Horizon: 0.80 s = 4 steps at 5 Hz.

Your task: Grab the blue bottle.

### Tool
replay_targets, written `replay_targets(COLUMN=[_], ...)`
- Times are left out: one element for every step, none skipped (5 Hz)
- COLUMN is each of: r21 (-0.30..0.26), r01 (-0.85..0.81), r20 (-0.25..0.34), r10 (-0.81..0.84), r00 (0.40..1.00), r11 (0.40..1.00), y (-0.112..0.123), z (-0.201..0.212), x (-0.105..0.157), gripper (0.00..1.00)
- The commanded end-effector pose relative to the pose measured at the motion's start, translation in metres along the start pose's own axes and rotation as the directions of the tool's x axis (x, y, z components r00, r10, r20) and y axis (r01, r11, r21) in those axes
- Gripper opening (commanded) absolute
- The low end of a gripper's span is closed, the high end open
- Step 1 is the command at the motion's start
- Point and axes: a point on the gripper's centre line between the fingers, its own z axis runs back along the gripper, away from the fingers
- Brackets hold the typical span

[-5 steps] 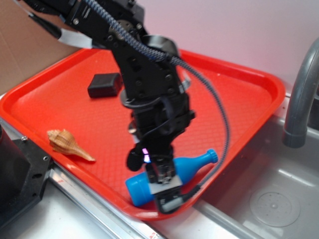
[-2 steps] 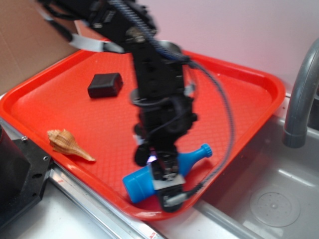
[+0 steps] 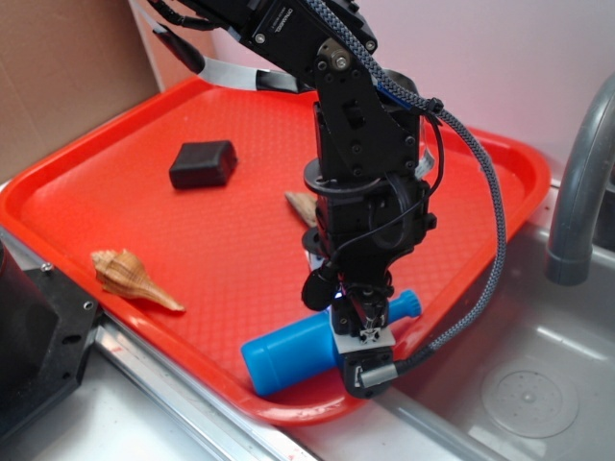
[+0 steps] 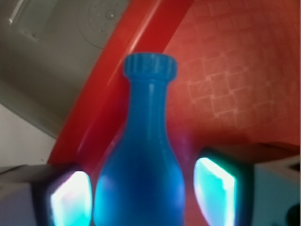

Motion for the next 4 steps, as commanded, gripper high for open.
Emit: replay_targets(r21=[0.002, 0.000, 0.013, 0.063], r01=[-0.010, -0.070, -0.159, -0.249], r20=[-0.037, -0.027, 0.067, 0.208], r10=[0.010, 0.070, 0.158, 0.231], r00=[0.999, 0.997, 0.985, 0.950], r11=[1.000, 0.998, 0.987, 0.966], y=[-0.002, -0.001, 0.009, 0.027], z=[0.014, 0.040, 0.089, 0.139], x=[-0.030, -0.047, -0.059, -0.077], gripper=[0.00, 0.00, 0.00, 0.00])
